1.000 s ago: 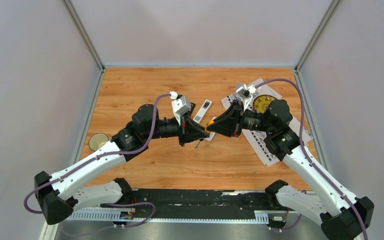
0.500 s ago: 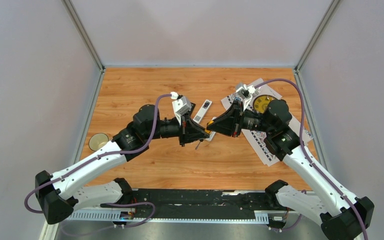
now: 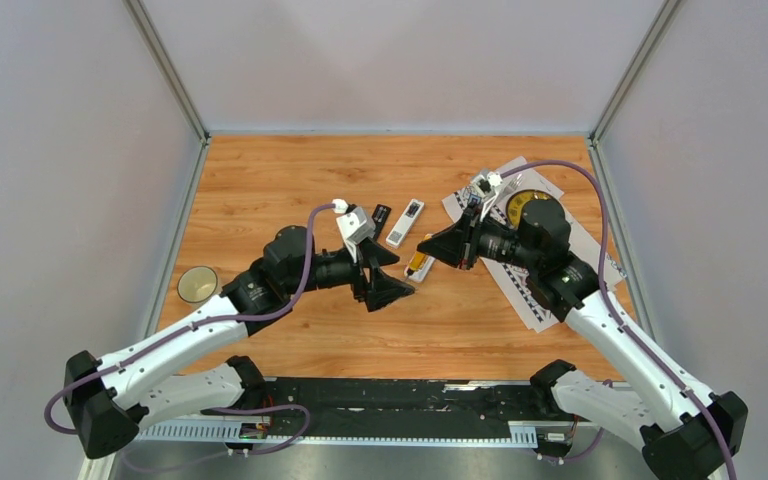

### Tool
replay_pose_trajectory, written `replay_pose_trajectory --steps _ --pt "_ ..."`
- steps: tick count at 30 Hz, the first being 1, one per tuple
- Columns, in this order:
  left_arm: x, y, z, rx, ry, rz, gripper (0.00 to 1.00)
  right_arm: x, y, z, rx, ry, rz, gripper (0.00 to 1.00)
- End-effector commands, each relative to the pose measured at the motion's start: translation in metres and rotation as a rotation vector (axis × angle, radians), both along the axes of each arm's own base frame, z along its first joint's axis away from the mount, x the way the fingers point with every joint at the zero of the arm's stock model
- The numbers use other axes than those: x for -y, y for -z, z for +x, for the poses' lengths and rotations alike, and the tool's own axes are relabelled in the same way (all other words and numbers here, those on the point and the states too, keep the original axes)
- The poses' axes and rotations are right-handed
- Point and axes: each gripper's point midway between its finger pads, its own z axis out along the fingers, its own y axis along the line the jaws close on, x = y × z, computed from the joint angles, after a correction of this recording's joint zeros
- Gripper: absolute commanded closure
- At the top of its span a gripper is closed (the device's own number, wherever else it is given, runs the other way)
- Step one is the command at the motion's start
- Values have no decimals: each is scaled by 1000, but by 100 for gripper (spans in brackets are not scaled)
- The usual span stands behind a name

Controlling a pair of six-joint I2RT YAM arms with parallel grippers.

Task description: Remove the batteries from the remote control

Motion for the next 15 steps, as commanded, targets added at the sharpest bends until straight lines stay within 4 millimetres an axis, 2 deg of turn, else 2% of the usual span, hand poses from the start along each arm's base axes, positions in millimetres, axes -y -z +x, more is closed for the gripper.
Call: replay_pose_trajectory --steps 1,5,6,8,9,13,15 --pt "-17 11 16 24 -144 17 13 19 30 35 -37 205 -111 100" --pt "-36 52 33 -42 -292 136 13 40 51 59 -97 342 -169 100" --pt "-45 68 40 -72 -361 197 13 50 58 66 -123 383 -185 100" --pt "-54 83 47 -104 -424 258 13 64 63 75 -156 450 -197 100" --pt "-59 95 49 -134 -457 308 13 78 68 81 -193 506 -211 100" --pt "-75 125 64 -207 -601 432 12 116 68 97 -215 681 -238 100" --pt "-79 139 70 -236 -643 517 12 123 66 98 -212 708 -247 100"
